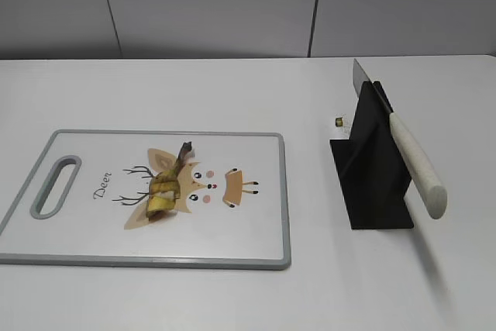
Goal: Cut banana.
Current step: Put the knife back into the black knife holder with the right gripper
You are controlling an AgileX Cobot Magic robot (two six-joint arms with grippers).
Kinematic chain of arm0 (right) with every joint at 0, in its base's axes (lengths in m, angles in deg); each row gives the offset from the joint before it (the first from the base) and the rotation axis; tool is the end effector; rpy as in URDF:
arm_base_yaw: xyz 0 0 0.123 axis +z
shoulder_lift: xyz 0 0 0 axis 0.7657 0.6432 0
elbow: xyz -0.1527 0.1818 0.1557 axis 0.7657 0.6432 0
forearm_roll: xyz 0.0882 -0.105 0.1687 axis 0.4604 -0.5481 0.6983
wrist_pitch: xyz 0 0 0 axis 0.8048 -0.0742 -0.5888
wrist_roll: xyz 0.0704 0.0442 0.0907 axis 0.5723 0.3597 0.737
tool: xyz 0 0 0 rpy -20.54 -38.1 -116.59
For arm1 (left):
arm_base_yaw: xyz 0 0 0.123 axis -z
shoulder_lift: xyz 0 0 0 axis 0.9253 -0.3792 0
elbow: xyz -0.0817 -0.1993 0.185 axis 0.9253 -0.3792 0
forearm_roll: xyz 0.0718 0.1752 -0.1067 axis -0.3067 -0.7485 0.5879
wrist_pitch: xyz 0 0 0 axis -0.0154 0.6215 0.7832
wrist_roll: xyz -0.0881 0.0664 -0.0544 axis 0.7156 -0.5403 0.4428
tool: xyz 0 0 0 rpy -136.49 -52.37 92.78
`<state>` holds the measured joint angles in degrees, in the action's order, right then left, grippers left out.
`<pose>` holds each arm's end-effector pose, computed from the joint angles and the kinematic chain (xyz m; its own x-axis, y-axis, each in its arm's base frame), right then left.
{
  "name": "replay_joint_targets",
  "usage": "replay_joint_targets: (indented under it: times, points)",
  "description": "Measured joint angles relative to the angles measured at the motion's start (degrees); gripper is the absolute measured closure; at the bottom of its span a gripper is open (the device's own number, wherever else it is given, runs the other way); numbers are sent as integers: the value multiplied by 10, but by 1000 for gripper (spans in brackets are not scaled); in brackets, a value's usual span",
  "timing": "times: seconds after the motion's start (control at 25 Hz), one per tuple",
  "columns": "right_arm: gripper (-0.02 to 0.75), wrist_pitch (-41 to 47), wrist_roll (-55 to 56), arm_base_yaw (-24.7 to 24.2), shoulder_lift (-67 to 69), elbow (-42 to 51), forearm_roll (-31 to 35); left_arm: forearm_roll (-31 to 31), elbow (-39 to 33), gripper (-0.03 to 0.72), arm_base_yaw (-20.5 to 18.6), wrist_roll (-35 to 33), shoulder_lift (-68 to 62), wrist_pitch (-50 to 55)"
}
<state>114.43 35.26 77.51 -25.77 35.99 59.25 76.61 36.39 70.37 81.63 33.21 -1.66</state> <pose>-0.0087 0.0036 0.2481 -0.3926 -0.1903 -0.8998 -0.5036 0.8631 0.0372 -0.0074 -0.0017 0.2417 -0.4633 0.1381 -0.8754 0.1157 0.9888 0.0948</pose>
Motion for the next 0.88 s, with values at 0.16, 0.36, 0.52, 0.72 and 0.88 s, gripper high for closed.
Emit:
replay_joint_targets:
  times: [0.16,0.36,0.52,0.72,0.88]
  points:
    - [145,0,-1,-64,0,0,3,0,0,114,0,0,0,0]
    - [145,0,-1,-155,0,0,4,0,0,114,0,0,0,0]
    - [145,0,-1,-202,0,0,4,0,0,114,0,0,0,0]
    - [146,0,-1,-212,0,0,4,0,0,114,0,0,0,0]
    - [146,0,-1,-212,0,0,4,0,0,114,0,0,0,0]
